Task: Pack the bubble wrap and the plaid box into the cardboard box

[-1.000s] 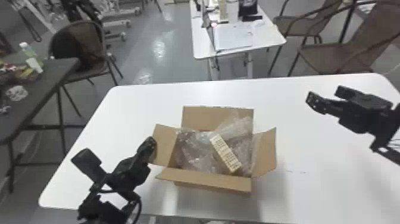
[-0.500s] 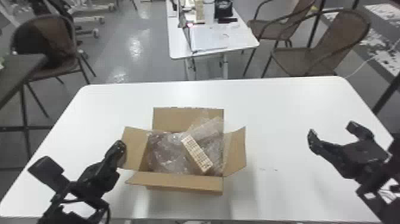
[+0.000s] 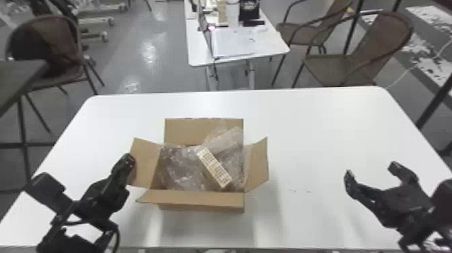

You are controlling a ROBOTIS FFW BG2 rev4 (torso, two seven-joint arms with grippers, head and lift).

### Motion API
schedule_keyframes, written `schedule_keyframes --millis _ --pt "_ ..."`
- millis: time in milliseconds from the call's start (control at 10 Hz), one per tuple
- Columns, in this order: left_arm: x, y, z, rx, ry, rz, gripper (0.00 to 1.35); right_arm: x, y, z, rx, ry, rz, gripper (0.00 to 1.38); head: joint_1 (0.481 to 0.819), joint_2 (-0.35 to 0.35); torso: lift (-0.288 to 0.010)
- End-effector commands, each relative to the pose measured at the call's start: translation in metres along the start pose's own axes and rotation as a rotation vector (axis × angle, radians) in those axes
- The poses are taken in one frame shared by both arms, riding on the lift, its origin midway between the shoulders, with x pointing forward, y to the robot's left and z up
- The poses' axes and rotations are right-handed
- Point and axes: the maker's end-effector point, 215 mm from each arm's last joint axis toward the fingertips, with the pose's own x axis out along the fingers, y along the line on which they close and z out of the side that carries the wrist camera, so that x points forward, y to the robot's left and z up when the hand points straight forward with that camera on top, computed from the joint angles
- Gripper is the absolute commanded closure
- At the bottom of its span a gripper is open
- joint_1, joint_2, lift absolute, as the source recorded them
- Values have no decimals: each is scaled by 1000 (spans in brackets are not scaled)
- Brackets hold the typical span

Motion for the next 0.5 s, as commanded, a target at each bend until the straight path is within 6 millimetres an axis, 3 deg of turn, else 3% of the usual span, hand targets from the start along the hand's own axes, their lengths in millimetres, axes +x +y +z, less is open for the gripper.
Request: schedule_keyframes --millis 0,400 --pt "6 4 2 11 -10 13 1161 2 4 -7 10 12 9 157 695 105 -119" --pt "-14 66 20 35 -158 307 1161 4 6 -9 25 16 18 157 695 159 -119"
